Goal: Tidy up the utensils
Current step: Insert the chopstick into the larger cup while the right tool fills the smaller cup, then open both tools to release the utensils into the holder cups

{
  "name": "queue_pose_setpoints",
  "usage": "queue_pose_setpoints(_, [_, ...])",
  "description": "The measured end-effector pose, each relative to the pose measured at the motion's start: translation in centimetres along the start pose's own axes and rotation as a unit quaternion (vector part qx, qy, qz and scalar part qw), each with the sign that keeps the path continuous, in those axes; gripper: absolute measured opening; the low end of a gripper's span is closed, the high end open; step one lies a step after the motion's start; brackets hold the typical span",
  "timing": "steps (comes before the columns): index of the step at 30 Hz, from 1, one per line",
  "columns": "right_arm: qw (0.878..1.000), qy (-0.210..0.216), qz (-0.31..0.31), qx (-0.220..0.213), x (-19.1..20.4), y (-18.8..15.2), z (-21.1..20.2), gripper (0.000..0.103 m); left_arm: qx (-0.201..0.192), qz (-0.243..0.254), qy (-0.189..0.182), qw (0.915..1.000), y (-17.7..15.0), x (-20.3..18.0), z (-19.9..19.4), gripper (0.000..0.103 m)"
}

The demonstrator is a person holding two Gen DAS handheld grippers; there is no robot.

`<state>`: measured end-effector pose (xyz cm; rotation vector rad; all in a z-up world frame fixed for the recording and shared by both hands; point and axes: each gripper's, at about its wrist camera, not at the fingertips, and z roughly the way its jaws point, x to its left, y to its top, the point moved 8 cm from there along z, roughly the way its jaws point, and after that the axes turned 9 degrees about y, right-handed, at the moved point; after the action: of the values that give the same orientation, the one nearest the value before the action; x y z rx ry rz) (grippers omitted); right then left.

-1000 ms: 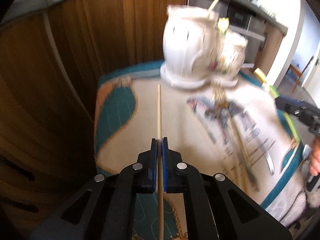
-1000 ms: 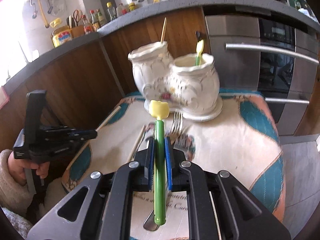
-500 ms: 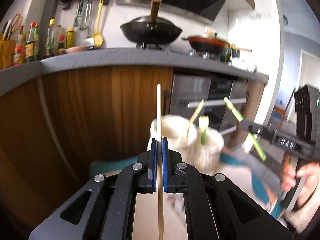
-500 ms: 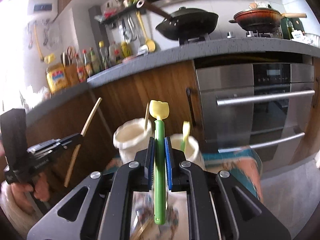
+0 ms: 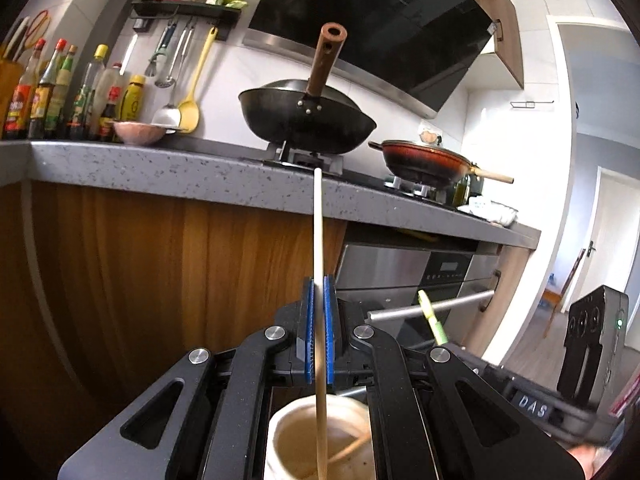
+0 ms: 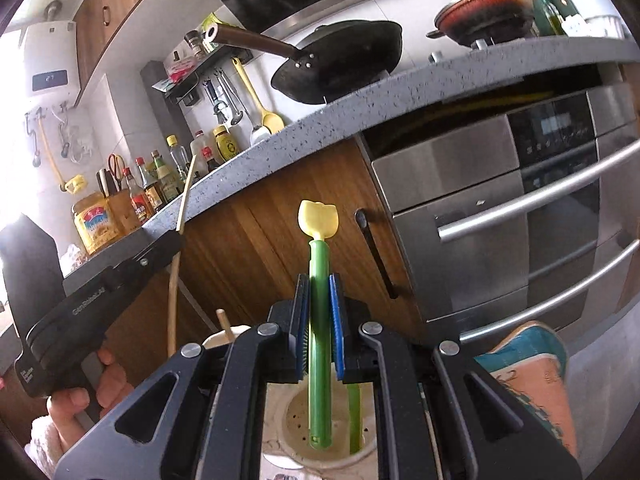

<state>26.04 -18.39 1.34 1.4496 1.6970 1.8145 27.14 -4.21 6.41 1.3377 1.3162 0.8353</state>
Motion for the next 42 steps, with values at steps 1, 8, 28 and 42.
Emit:
queue_pose_setpoints(1, [1.000, 0.002, 0.001, 0.000, -0.1, -0.3, 0.3, 0.010, -0.002, 0.002, 0.001, 1.0000, -0.2, -0.2, 0.4, 0.005])
queue_pose_setpoints(8, [1.000, 0.000, -0.011, -0.001, -0.7, -2.2, 1.3, 0.010, -0.010, 0.024, 0.004, 0.9996, -1.9, -0.5, 0.9, 0.005])
queue_pose_setpoints(28, [0.996, -0.045, -0.063, 0.037, -0.3, -5.2, -1.5, 0.010, 0.052, 0.102, 0.001, 0.9934, -7.6, -0.6, -3.1, 0.005])
queue_pose_setpoints(42, [0.992, -0.079, -0.063, 0.073, -0.8, -5.8, -1.6, 0.010, 0.071, 0.108, 0.015, 0.9915, -8.2, 0.0, -3.0, 0.022])
